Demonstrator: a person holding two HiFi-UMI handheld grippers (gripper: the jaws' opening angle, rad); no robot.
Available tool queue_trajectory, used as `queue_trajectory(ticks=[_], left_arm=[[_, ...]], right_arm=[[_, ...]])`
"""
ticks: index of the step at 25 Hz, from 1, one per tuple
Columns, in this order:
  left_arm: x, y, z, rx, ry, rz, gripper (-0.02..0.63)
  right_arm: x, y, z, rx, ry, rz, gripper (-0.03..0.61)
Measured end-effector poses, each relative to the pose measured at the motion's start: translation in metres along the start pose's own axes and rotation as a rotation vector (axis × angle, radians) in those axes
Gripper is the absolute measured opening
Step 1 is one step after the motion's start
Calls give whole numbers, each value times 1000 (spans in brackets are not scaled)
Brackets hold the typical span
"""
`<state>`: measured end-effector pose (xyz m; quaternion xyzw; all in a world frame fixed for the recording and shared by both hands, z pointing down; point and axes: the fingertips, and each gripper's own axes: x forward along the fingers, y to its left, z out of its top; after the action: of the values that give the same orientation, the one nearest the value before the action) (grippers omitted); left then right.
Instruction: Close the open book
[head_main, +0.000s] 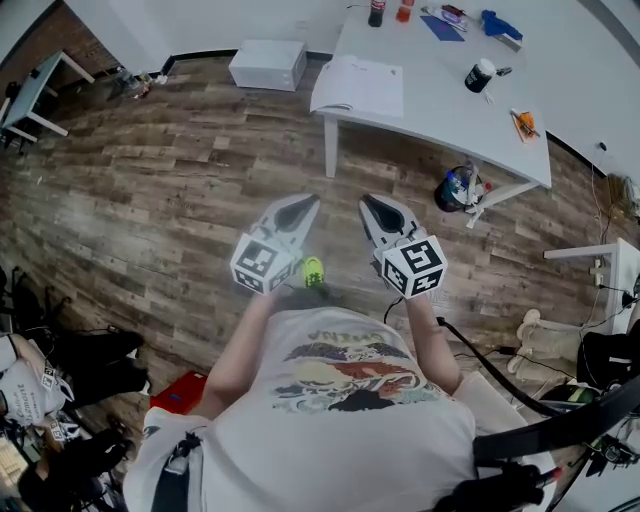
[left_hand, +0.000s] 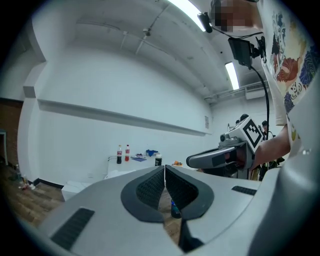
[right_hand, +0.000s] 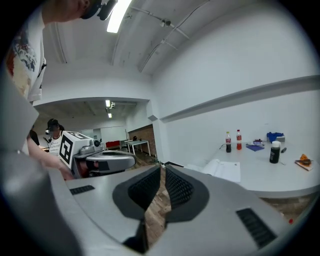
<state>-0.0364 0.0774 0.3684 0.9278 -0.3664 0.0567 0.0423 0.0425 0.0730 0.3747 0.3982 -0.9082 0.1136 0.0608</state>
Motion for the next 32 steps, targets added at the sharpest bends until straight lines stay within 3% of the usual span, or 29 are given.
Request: queue_trajectory(ticks=[7, 18, 32], left_arm=[[25, 63, 7, -2, -10, -51, 12], [53, 114, 8, -1, -7, -139, 12], [100, 173, 3, 27, 23, -122, 12]], right_arm=[[64, -16, 13, -10, 16, -31, 25], [142, -24, 26, -27, 35, -33, 25], [201, -63, 33, -58, 71, 8, 25]])
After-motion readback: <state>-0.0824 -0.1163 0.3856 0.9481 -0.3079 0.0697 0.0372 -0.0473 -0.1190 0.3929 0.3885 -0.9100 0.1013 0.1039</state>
